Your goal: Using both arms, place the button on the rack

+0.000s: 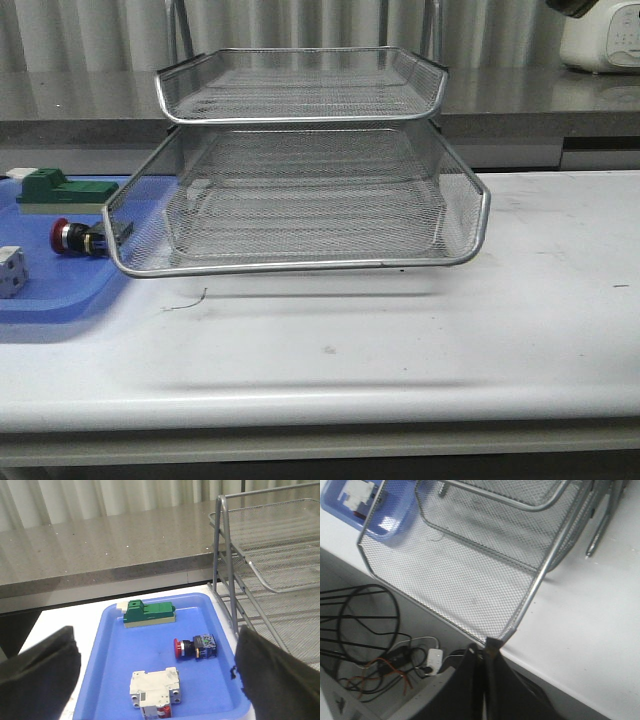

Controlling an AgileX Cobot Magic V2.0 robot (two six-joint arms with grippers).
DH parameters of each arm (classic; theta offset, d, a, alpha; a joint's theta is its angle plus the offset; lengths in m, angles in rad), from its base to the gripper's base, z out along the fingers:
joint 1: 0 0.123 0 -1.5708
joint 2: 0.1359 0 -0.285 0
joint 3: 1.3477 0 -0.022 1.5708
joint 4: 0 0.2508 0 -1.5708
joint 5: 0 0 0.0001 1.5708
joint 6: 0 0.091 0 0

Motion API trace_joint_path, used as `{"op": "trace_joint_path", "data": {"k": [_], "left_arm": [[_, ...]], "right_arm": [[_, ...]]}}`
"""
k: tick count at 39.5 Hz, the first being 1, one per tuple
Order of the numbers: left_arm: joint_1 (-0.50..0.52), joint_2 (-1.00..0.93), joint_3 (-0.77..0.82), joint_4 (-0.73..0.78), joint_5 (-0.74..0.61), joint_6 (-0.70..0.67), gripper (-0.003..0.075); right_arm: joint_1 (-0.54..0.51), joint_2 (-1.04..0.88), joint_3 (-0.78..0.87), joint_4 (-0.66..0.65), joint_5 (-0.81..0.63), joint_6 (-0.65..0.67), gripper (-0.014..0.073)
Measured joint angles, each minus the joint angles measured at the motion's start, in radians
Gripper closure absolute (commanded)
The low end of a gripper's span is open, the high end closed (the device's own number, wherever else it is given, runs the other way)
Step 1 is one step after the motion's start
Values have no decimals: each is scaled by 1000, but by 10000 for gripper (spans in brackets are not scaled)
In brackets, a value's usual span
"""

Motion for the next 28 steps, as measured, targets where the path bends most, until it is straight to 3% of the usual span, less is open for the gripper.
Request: {"op": "trace_joint_path", "data": {"k": [11, 28], "left_arm": [[0, 0, 0, 0, 0, 0, 121], [0, 0, 0, 0, 0, 0, 121]], "right_arm": [[174, -103, 61, -358, -163, 230, 655], [188, -550, 599, -429, -619, 272, 655]]}}
